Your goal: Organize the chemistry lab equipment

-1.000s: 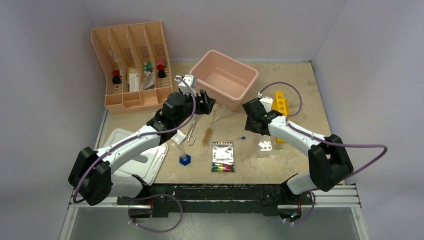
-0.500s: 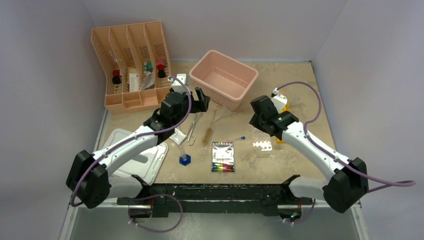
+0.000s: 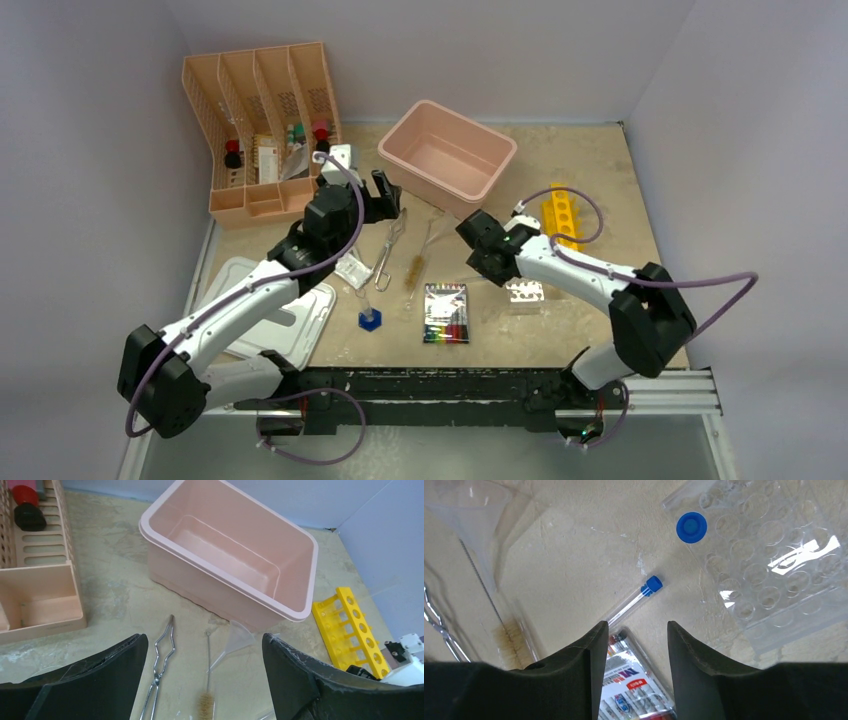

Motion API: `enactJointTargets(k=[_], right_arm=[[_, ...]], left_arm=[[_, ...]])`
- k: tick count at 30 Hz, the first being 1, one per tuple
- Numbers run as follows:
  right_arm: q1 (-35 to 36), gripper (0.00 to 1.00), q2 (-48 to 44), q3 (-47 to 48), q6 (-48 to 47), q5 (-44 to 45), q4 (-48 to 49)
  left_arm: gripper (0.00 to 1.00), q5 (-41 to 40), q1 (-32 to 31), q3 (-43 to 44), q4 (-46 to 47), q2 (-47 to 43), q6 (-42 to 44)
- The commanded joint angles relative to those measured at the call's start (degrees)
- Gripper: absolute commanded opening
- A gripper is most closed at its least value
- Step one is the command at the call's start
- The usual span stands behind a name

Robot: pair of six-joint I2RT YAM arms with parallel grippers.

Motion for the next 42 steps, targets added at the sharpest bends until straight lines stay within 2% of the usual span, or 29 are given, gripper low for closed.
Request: enactJointTargets(k=[1,5,13,19,25,31,36,42], right_arm=[[1.1,0.51,4.0,3.1,7.8,3.3,1.7],[1.9,0.52,10.6,6.7,11.9,2.7,-2.3],[2.3,0.51,15.3,6.7,14.3,1.3,-1.1],[2.0,0.39,18.4,6.5,12.6,-1.1,1.5],[1.6,0.18,19.5,7.9,8.5,-0.5,5.1],[-0.4,0.05,16.9,7.4,5.5,-2.4,11.0],[-0.4,0.05,10.4,7.6,-0.7,-0.9,13.9],[-1.1,0.09,-1.4,0.7,-7.2,-2.1,22.6]], left_arm=[[0.84,-2.4,0.4,0.0,-0.4,-3.3,2.3],[0.84,-2.0,0.4,-0.6,-1.5,-4.1,2.2],[0.84,-2.3,0.4,-2.0,-2.3,-5.6,1.9],[0.84,-2.0,0.4,-2.0,-2.3,-5.7,2.4],[0.84,0.8,0.4,-2.7,-2.3,-5.3,3.5],[0.82,8.7,0.4,-4.3,-0.3,-3.1,-0.4],[0.81,12.5,0.5,-4.1,1.4,-0.3,-3.1],[0.77,31.0,0.4,-1.4,5.1,7.5,-1.2]])
